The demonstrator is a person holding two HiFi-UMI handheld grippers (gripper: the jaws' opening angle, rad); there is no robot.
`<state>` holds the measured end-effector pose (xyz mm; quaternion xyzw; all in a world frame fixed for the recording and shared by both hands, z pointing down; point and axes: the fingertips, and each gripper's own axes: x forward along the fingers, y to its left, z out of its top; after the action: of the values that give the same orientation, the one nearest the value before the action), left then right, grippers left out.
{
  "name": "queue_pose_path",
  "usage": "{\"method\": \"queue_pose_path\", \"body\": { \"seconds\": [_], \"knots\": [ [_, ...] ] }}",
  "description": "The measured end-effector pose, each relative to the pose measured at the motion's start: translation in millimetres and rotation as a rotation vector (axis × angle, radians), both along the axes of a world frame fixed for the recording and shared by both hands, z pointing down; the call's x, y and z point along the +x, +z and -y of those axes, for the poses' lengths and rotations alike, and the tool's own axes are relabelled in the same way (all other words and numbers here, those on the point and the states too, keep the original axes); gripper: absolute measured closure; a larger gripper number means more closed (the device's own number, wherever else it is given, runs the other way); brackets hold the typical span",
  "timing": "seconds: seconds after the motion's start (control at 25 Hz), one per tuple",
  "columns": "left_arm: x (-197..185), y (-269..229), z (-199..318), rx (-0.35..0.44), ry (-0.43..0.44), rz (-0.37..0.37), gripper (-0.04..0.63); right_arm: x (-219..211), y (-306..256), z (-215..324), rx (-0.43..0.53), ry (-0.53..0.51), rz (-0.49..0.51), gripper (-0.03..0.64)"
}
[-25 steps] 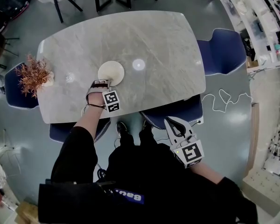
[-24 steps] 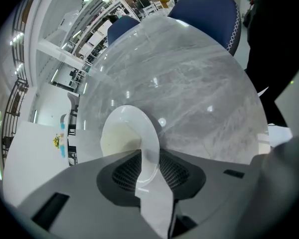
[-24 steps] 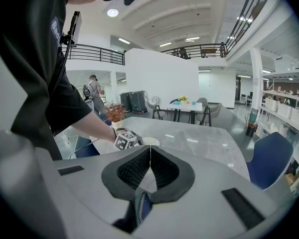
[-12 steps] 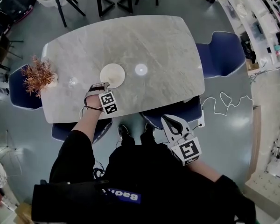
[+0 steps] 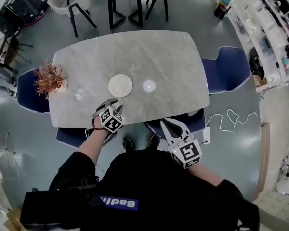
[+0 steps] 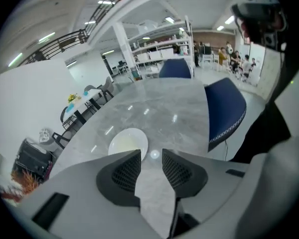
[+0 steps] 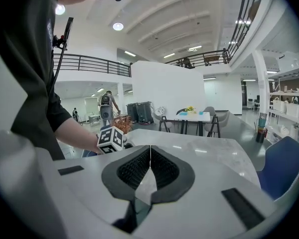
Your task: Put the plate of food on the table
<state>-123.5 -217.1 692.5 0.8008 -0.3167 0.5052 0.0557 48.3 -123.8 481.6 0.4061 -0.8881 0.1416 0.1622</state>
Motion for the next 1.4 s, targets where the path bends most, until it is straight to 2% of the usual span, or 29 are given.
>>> {"method": "queue_pose_path", "body": {
  "seconds": [0.24, 0.4, 0.52, 0.72, 0.96, 1.24, 1.4],
  "knots": [
    [41, -85, -47, 0.015, -0.113, -0.382, 0.460, -8, -11, 2, 0.023, -0.028, 0.018, 0.605],
    [62, -133, -82, 0.016, -0.084, -0.564, 0.468, -17, -16, 0, 0.031, -0.059, 0.028, 0.604],
    [68, -162, -95, 0.046, -0.059, -0.672, 0.530, -27, -13, -4, 0.033, -0.092, 0.042, 0.604],
    [74, -214, -103, 0.107, -0.006, -0.800, 0.584, -40, -17, -9, 0.048, -0.145, 0.053, 0.605],
    [74, -271, -120, 0.149, 0.056, -0.973, 0.586, -58, -31, -15, 0.061, -0.213, 0.081, 0.606],
    [78, -278, -136, 0.156, 0.096, -0.986, 0.588, -65, -35, -23, 0.106, -0.280, 0.135, 0.606],
    [82, -271, -139, 0.146, 0.115, -1.000, 0.588, -68, -41, -29, 0.083, -0.298, 0.133, 0.606]
  ]
}}
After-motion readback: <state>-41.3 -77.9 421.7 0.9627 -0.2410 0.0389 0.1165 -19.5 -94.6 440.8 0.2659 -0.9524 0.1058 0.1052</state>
